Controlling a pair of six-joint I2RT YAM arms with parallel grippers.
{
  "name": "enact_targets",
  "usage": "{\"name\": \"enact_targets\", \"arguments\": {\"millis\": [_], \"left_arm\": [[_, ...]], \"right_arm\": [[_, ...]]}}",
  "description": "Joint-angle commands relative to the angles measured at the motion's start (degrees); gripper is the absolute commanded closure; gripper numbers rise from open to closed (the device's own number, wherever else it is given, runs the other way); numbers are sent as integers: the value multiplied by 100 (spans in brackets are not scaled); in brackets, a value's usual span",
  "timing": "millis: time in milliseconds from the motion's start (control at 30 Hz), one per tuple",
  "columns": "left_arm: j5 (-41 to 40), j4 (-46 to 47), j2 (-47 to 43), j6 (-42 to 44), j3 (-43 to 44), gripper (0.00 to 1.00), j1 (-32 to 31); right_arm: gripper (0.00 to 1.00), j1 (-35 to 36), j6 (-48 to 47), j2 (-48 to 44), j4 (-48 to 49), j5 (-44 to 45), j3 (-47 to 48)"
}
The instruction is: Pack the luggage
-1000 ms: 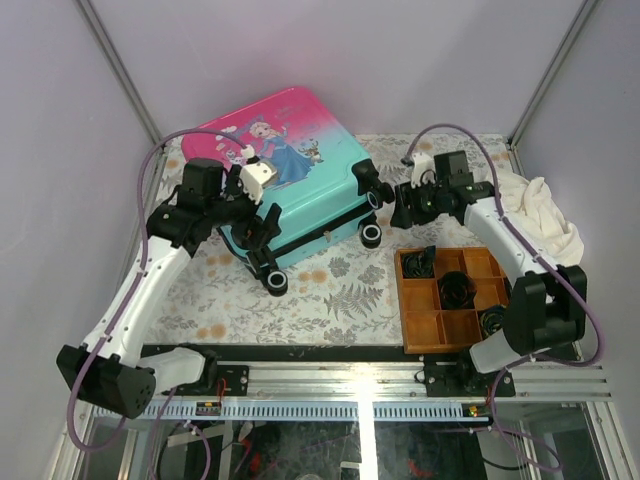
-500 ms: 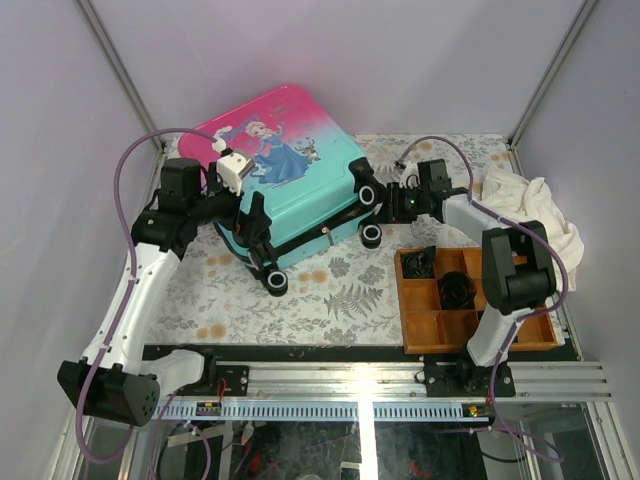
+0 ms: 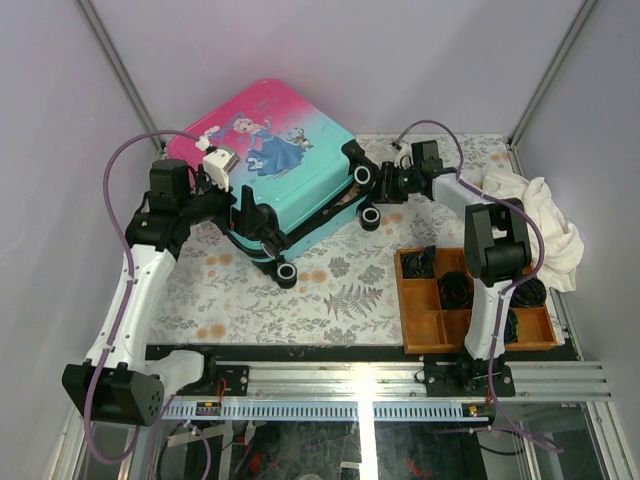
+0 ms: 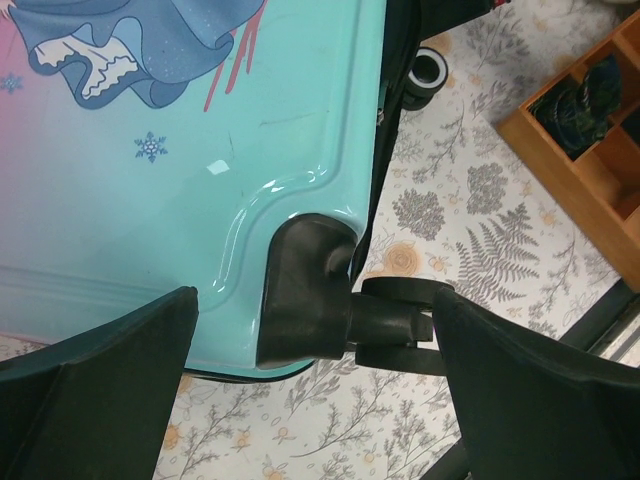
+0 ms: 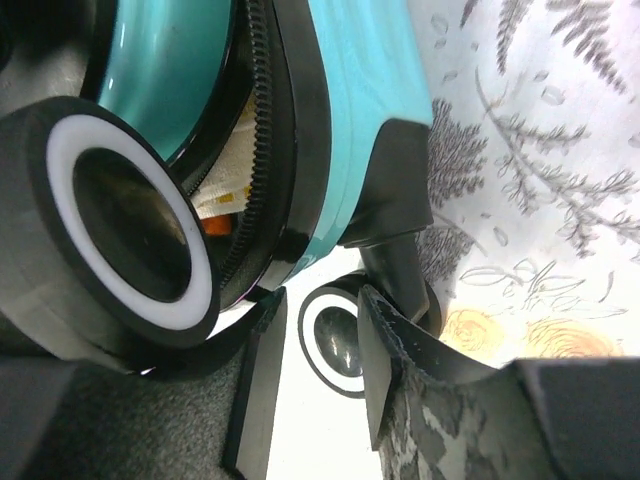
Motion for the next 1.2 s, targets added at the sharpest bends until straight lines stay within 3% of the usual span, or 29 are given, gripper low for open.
{"name": "enact_targets", "arguments": {"millis": [0,67,133,333,400,567,867,1167], "left_arm": [[339,461,-82,-339,-47,0,130],[310,464,-117,-309,-31,0,145],[288,485,-124,-280,-37,0,143],[412,642,-69,-302,-75,0,149],[451,698,-63,-304,-74,0,160],[585,807,-136,-385,-174,0,228],[720,855,-260,-456,-255,0,323],[801,913,-280,-512,-328,0,367]], "right_arm": [[53,42,-330,-159,587,207,881],[31,-58,-689,-480,390,247,702],[18,-228,-1042,-822,62,191,489],[2,-614,-2465,-1592,-1274,-184,250],[0,-611,-2670,-1788,-1572,-419,259],[0,-543,-1917,-1799,-1471,-657,658],[1,209,-2598,-1111,-1633,758,1494],[2,608,-2802,-432,-1736,1452,2016]]}}
